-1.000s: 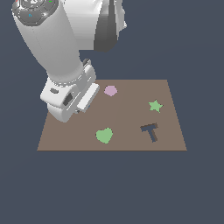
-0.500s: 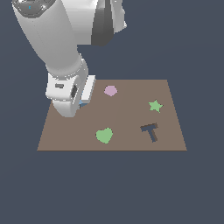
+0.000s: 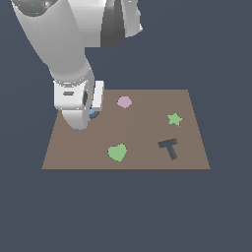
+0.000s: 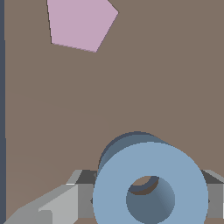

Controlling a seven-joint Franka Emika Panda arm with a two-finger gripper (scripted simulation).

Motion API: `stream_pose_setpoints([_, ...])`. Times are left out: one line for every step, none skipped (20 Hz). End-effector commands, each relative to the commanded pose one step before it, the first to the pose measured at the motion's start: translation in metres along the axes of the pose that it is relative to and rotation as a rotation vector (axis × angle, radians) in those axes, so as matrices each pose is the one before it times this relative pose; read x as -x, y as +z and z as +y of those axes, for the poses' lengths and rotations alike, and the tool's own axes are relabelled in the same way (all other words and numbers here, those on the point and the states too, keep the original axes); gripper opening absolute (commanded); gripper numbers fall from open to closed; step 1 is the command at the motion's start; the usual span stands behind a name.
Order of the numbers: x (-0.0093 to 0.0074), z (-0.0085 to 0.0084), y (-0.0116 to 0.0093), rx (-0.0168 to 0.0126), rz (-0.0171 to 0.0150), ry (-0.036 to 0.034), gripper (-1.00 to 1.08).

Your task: Insert a designated object into the corresponding slot on a board.

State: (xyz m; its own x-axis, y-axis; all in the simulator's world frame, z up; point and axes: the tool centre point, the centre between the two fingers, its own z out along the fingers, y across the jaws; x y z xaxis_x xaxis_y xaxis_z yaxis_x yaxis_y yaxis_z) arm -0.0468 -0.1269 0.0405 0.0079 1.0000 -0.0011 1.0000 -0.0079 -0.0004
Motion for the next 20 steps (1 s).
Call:
stream_pose_setpoints([0.00061,-0.00068,-0.0003,0.00045,-0.00014,-0.01625,-1.0])
stream_pose_setpoints([0.00018,-0.00014,-0.00001,-0.00002,0.0,-0.00258,-1.0])
stream_pose_setpoints([0.00002,-0.00004,0.0,-0.00002,0.0,-0.00138,-1.0])
stream_pose_setpoints([-0.00004,0.00005,0.0,0.0,0.0,0.0,-1.0])
stream_pose_setpoints([0.00008,0.00009,0.00002,-0.00002,0.00001,0.00169,-1.0])
stream_pose_setpoints([-0.00006,0.00019,0.00002,-0.00001,0.00001,0.00293,-1.0])
stream_pose_setpoints([-0.00013,0.00022,0.00002,0.0,0.00001,0.00316,-1.0])
stream_pose_setpoints([-0.00009,0.00013,0.00001,0.0,0.0,0.00195,-1.0])
stream_pose_setpoints([-0.00002,0.00004,0.0,0.0,0.0,0.00069,-1.0])
stream_pose_setpoints([0.00009,-0.00031,0.00019,-0.00041,0.00012,-0.00203,-1.0])
stream_pose_setpoints([-0.00005,0.00002,0.00042,0.0,0.0,0.0,-1.0])
stream_pose_setpoints([-0.00016,0.00006,0.00127,0.0,0.0,0.0,-1.0])
stream_pose_setpoints([0.00008,0.0,0.00195,0.00026,-0.00017,0.00062,-1.0])
stream_pose_setpoints([0.00001,0.00002,0.00259,0.00026,-0.00018,0.00061,-1.0])
stream_pose_setpoints([0.00008,-0.00002,0.00195,0.00026,-0.0002,0.00061,-1.0])
stream_pose_setpoints([-0.00015,0.00004,0.00127,0.0,0.0,0.0,-1.0])
stream_pose_setpoints([-0.00005,0.00001,0.00042,0.0,0.0,0.0,-1.0])
stream_pose_setpoints([0.0,0.0,0.0,0.0,0.0,0.0,1.0])
stream_pose_setpoints([0.0,0.0,0.0,0.0,0.0,0.0,1.0])
stream_pose_setpoints([0.0,0.0,0.0,0.0,0.0,0.0,1.0])
